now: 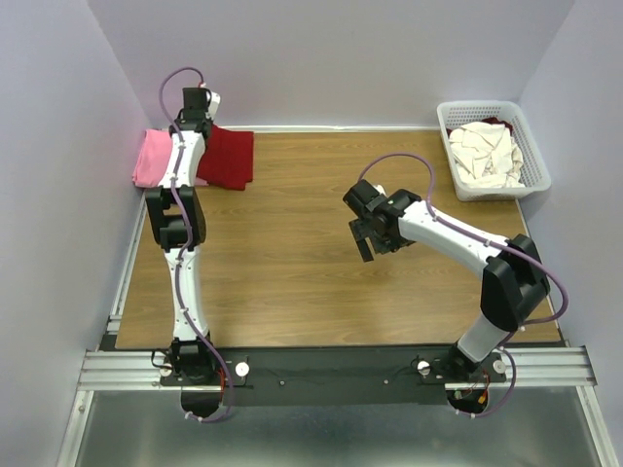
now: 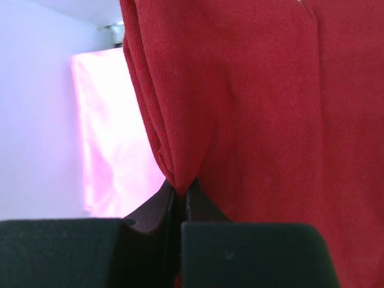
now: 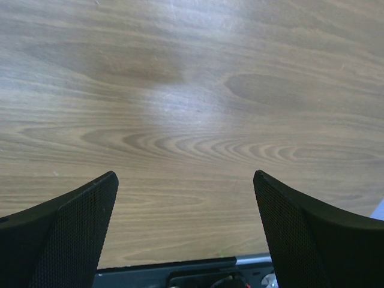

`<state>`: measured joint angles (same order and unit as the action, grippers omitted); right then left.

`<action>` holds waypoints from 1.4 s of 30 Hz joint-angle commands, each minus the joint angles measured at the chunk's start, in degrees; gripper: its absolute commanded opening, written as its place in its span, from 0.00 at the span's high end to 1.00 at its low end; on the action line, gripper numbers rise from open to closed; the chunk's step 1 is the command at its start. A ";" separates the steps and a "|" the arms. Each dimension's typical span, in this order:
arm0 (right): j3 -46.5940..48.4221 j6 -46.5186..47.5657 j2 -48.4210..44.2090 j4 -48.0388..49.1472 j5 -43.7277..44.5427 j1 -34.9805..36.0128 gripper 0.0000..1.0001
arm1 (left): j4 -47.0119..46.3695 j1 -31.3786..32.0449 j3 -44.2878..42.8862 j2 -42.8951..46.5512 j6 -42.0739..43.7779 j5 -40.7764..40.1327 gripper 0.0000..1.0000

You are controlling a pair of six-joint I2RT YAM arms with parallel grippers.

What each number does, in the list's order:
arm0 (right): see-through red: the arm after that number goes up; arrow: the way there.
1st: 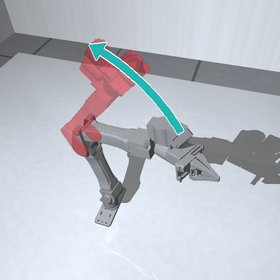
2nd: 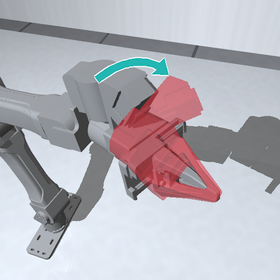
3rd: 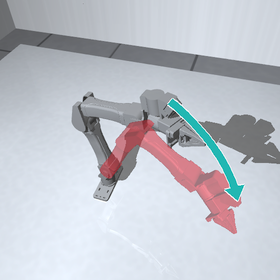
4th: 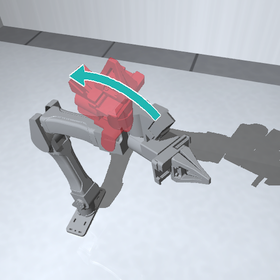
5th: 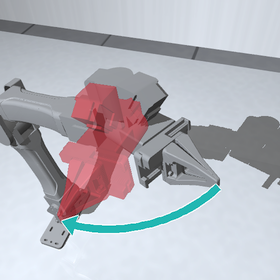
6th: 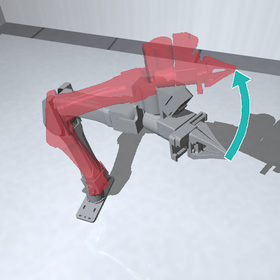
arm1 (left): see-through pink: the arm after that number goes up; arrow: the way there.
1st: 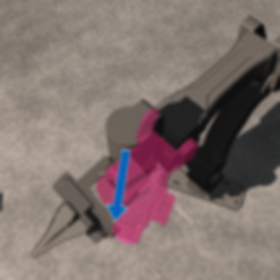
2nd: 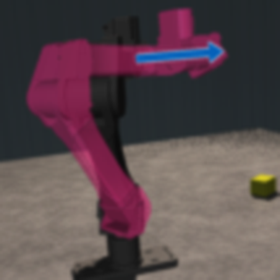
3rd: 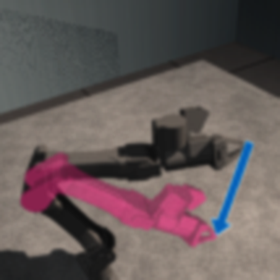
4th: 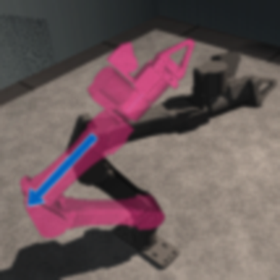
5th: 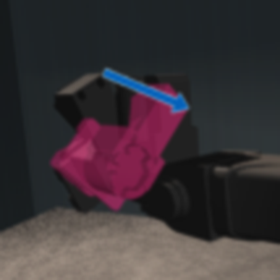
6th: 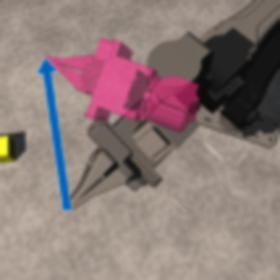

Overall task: Fold and stack the t-shirts
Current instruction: Neatly place the folded tshirt to the corner

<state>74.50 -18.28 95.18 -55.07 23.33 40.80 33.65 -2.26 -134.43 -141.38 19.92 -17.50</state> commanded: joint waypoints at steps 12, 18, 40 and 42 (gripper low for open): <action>-0.06 -6.41 3.53 -6.72 1.80 -0.19 0.00 | 3.62 -7.58 -14.19 -1.09 1.70 -1.04 1.00; 0.65 -6.59 3.88 -7.07 1.98 -0.19 0.00 | 2.83 -8.72 -14.45 -1.26 1.79 -2.63 1.00; 0.74 -7.29 4.49 -6.98 1.89 -0.19 0.00 | -0.78 -12.33 -17.53 -9.61 2.31 -6.85 1.00; 0.56 -7.29 4.40 -6.90 1.89 -0.19 0.00 | -0.69 -12.24 -17.27 -10.23 2.31 -7.20 0.96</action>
<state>74.41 -24.16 98.65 -61.19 23.79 40.80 35.11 -13.93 -149.51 -150.47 21.26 -22.61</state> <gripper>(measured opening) 0.997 0.079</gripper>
